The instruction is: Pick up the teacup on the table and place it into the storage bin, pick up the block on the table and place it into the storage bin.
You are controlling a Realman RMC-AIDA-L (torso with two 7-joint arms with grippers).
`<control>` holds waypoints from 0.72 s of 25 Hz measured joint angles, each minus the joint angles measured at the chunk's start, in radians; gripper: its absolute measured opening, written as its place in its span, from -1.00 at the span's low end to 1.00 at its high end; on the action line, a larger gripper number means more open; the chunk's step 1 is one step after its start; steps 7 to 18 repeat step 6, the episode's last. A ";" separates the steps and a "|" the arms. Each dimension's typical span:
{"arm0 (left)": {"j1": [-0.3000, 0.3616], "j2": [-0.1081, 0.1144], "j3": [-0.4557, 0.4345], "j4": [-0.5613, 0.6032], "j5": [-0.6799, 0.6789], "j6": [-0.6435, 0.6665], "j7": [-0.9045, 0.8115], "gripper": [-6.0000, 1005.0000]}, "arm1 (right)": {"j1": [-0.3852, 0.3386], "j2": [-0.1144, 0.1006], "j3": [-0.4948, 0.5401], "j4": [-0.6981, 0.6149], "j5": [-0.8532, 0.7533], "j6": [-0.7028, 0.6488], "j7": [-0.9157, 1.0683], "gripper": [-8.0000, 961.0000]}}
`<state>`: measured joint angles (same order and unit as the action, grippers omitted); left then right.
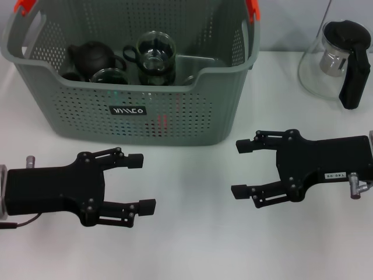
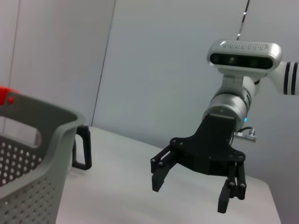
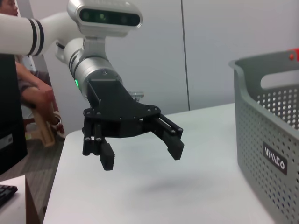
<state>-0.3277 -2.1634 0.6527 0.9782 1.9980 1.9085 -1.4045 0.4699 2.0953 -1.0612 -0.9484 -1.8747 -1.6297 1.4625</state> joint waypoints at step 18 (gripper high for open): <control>-0.002 -0.001 0.001 -0.004 0.009 -0.001 -0.001 0.87 | 0.002 0.001 -0.002 0.001 -0.005 0.001 0.004 0.94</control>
